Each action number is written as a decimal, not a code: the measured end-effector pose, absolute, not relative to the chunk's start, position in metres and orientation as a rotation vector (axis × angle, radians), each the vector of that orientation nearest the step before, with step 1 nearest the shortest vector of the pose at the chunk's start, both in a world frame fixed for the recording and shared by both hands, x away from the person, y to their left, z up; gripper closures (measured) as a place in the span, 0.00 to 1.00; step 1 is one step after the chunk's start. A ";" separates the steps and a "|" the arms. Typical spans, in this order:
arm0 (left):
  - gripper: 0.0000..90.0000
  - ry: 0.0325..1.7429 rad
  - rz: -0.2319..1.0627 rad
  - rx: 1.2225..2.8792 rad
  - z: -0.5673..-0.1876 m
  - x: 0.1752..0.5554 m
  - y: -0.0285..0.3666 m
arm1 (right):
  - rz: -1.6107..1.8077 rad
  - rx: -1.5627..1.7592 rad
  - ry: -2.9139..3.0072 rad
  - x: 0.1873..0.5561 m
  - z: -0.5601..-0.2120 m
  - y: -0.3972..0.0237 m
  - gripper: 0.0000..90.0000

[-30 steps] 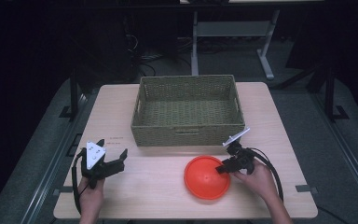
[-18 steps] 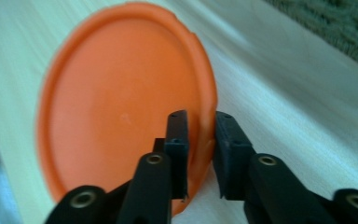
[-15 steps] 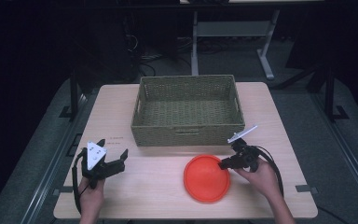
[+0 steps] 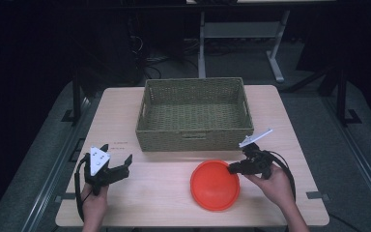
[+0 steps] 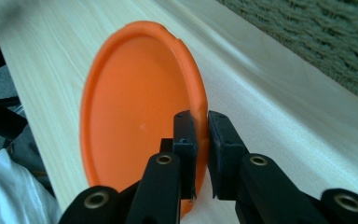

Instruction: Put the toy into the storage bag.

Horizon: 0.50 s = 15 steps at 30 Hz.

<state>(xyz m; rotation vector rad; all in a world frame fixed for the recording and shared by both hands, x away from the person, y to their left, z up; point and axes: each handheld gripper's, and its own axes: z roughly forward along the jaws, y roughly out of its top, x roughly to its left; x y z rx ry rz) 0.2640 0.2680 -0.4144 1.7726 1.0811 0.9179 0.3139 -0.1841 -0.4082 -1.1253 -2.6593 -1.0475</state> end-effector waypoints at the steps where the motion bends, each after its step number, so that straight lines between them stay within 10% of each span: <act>1: 0.14 1.082 0.918 1.773 -0.414 0.264 0.268 | -1.042 -1.128 -2.665 0.313 -0.405 -0.184 0.91; 15: 0.14 1.086 0.919 1.771 -0.414 0.264 0.269 | -1.094 -1.155 -2.700 0.310 -0.374 -0.194 0.91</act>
